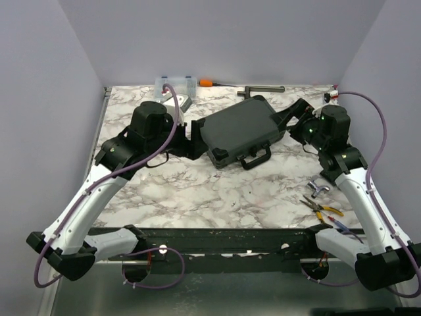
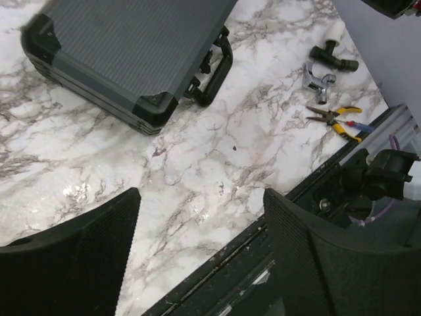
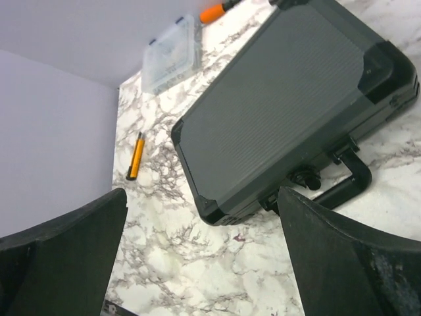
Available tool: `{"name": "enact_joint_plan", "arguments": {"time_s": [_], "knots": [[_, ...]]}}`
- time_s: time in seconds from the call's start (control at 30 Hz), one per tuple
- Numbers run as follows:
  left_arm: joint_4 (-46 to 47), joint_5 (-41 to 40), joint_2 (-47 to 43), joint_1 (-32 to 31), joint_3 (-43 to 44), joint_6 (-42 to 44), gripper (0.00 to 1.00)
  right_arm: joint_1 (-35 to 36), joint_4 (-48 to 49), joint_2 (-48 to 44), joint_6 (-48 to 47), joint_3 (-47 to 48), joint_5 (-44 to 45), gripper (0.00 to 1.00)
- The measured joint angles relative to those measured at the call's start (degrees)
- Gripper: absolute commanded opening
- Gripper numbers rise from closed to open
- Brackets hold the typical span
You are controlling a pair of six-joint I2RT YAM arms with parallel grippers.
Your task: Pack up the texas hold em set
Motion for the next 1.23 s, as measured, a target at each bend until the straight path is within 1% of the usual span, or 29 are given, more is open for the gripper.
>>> {"name": "enact_joint_plan", "arguments": {"time_s": [0.1, 0.2, 0.23, 0.5, 0.77, 1.03, 1.23], "knots": [[0.39, -2.16, -3.19, 0.04, -0.52, -0.07, 0.91, 0.00, -0.26, -0.50, -1.14, 1.75, -0.90, 1.00], [1.40, -4.85, -7.23, 0.04, -2.19, -0.33, 0.97, 0.00, -0.70, -0.52, -2.19, 3.65, -2.03, 1.00], [2.03, -6.29, -9.03, 0.04, -3.15, -0.48, 0.98, 0.00, -0.90, -0.52, -2.56, 4.20, -2.45, 1.00], [5.38, -17.77, -18.10, 0.42, -10.64, -3.82, 0.98, 0.00, -1.77, -2.62, -4.11, 5.62, -4.48, 1.00], [5.55, -24.57, -24.44, 0.68, -11.82, -10.08, 0.98, 0.37, -2.95, -5.42, -1.40, 6.19, -7.45, 1.00], [-1.29, -29.62, -28.09, 0.68, -8.22, -15.54, 0.98, 1.14, -3.54, -10.75, 2.64, 3.34, -8.68, 1.00], [-6.03, -30.86, -30.29, 0.68, -8.11, -17.81, 0.98, 1.40, -5.84, -10.75, 3.21, 3.02, -8.92, 1.00]]}}
